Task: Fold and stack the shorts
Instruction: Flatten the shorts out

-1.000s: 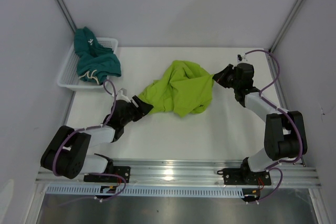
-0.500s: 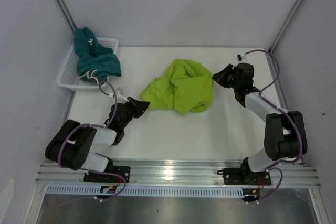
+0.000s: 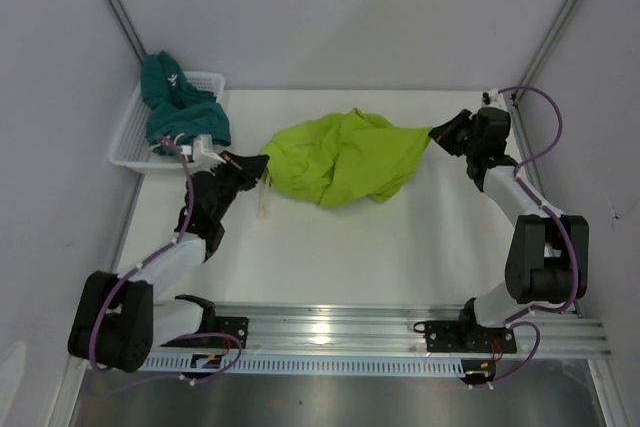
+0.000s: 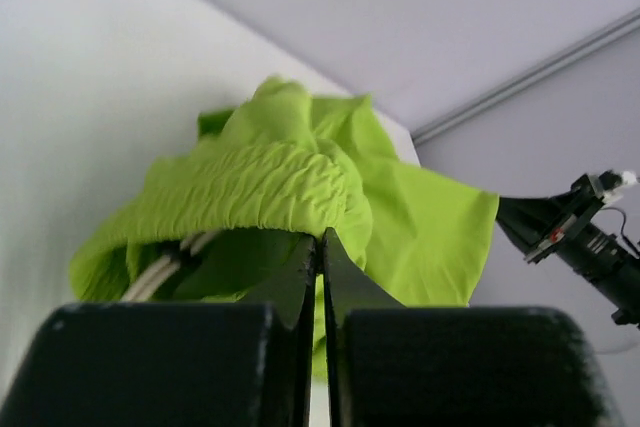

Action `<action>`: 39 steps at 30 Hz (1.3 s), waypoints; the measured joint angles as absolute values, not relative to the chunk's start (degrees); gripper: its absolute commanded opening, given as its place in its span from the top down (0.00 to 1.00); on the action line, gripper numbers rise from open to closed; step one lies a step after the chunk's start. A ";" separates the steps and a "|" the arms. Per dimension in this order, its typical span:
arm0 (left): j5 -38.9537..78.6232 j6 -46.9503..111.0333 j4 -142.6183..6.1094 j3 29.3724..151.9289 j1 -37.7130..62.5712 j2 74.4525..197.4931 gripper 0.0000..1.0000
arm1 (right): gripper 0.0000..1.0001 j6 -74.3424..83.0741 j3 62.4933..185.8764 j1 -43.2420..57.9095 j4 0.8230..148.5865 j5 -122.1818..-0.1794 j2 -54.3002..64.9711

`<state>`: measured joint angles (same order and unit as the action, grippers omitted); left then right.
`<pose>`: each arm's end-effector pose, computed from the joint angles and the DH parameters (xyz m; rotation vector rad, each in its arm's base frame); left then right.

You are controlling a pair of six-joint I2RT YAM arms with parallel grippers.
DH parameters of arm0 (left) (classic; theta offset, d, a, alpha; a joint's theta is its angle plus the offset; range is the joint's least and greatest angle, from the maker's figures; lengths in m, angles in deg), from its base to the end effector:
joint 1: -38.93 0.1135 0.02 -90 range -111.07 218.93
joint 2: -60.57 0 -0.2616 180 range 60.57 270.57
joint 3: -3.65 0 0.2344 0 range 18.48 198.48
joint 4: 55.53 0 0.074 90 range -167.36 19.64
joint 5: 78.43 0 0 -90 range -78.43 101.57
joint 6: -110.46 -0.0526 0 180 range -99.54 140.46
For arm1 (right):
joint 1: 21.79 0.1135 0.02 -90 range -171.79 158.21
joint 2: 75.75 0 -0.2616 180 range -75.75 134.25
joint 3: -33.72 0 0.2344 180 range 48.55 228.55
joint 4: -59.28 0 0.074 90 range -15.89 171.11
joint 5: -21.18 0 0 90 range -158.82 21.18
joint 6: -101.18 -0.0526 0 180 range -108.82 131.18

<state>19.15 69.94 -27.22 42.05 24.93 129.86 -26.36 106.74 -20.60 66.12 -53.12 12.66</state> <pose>0.2454 -0.0683 0.2322 -0.4153 1.6512 -0.9502 0.3537 0.0216 0.2656 0.4486 1.9612 0.7067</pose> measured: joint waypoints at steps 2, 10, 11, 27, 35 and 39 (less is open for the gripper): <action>19.32 68.08 -33.91 45.22 27.27 124.18 1.00 | 1.00 -26.32 108.12 -21.87 67.17 -53.36 12.66; 23.39 63.88 -50.02 54.62 36.73 116.60 1.00 | 0.93 -26.51 109.72 -22.13 68.04 -50.71 13.03; 23.63 63.68 -51.40 54.62 36.75 116.49 1.00 | 0.94 -26.36 109.72 -21.69 68.04 -50.34 13.20; 20.79 61.50 -64.58 55.78 37.19 123.37 1.00 | 1.00 -24.33 121.72 -17.56 72.57 -47.37 23.45; 15.32 61.32 -67.86 65.03 37.65 129.12 1.00 | 0.91 -23.95 143.11 -18.68 76.72 -49.01 34.12; 13.73 60.84 -69.01 70.16 38.07 135.24 1.00 | 0.61 -22.71 151.14 -18.72 79.21 -48.96 41.07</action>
